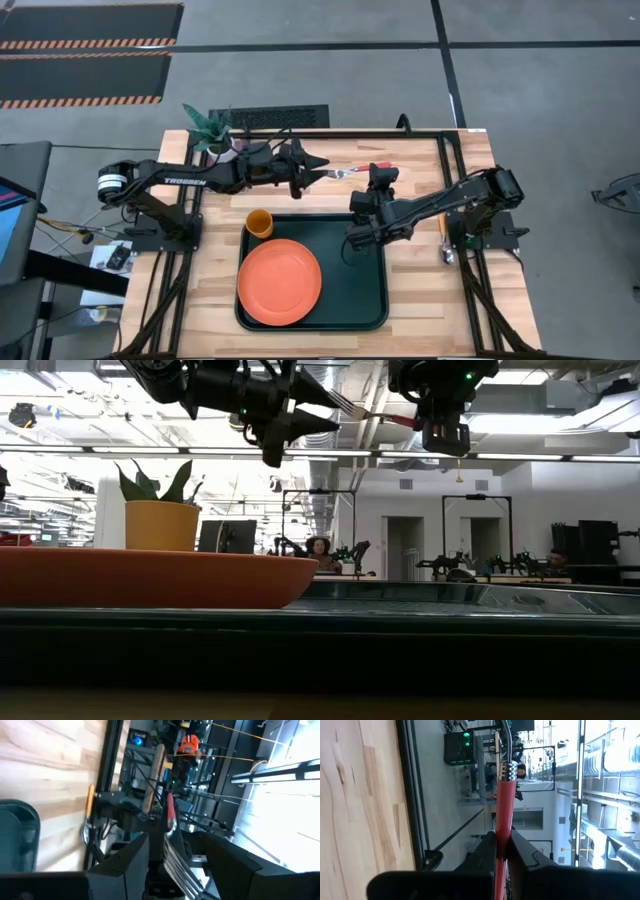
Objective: Pick and place plate/cup/fork/spoon on tray
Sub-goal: Put the pink fork on the black serving tray
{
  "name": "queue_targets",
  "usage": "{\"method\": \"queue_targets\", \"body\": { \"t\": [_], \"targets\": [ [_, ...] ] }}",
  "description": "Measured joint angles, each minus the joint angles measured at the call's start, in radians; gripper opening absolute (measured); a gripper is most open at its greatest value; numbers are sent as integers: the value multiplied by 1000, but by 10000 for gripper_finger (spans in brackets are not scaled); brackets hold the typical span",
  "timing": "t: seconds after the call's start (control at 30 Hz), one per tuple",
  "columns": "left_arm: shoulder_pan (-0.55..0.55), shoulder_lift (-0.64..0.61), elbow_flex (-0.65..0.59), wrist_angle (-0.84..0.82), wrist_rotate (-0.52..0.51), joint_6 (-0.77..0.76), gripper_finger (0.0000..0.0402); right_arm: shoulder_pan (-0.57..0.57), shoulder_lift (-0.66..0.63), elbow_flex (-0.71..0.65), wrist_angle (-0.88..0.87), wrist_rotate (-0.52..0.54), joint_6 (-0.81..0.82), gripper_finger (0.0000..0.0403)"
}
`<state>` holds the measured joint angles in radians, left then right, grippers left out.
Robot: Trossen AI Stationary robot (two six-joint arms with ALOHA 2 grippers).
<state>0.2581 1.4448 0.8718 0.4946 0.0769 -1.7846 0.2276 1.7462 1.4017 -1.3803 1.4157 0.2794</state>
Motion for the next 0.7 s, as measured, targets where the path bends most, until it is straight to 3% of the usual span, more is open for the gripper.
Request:
{"method": "queue_targets", "body": {
  "t": [0.23,0.47,0.7],
  "targets": [
    [-9,0,68,-26,59,79,153,0,-2,0,9,2,4,31],
    [-9,0,103,-186,131,141,137,1,-2,0,9,-4,-4,30],
    [-9,0,102,-194,129,157,135,1,-1,0,9,-8,-4,33]
  ]
}}
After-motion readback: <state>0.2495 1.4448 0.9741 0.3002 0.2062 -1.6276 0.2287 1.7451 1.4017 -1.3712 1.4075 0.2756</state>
